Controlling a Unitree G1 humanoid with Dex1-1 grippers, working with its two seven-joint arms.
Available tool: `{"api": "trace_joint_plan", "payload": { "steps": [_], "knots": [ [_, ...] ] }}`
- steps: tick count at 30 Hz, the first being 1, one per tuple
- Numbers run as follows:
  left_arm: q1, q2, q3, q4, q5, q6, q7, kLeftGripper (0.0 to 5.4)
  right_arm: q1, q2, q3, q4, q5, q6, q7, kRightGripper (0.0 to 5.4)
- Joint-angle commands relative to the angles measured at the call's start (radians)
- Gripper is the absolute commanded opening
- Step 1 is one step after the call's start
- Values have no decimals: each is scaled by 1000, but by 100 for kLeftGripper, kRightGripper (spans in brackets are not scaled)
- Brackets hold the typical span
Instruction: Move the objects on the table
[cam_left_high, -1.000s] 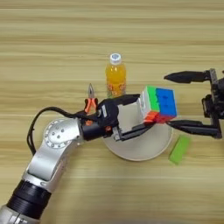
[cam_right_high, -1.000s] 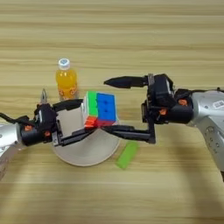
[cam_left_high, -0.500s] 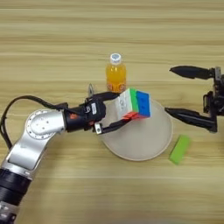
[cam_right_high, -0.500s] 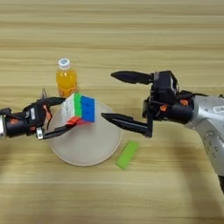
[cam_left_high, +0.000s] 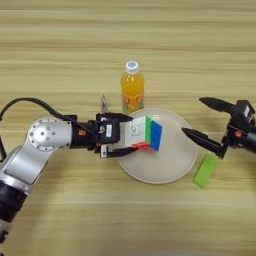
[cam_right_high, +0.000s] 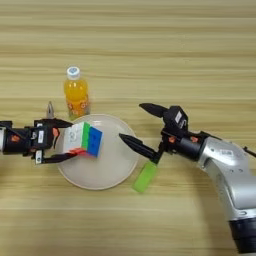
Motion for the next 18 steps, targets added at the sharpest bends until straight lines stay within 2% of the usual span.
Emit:
{"api": "trace_joint_plan", "payload": {
  "steps": [1,5,10,15,16,18],
  "knots": [
    [-43,24,-26,44,45,-12,-23,330,-37,73,-15,87,-93,-104,-141,540],
    [-70,16,-50,89,79,-19,-29,330,-53,141,-33,178,-147,-188,-266,540],
    [-106,9,-80,133,106,-31,-42,330,-47,187,-30,245,-189,-260,-341,540],
    [-138,0,-98,158,118,-40,-49,330,-47,215,-20,290,-203,-291,-366,540],
    [-139,-2,-94,156,112,-39,-47,366,-48,218,-19,293,-203,-292,-367,540],
    [-136,-3,-87,149,97,-38,-49,377,-49,223,-18,296,-201,-292,-368,540]
  ]
}}
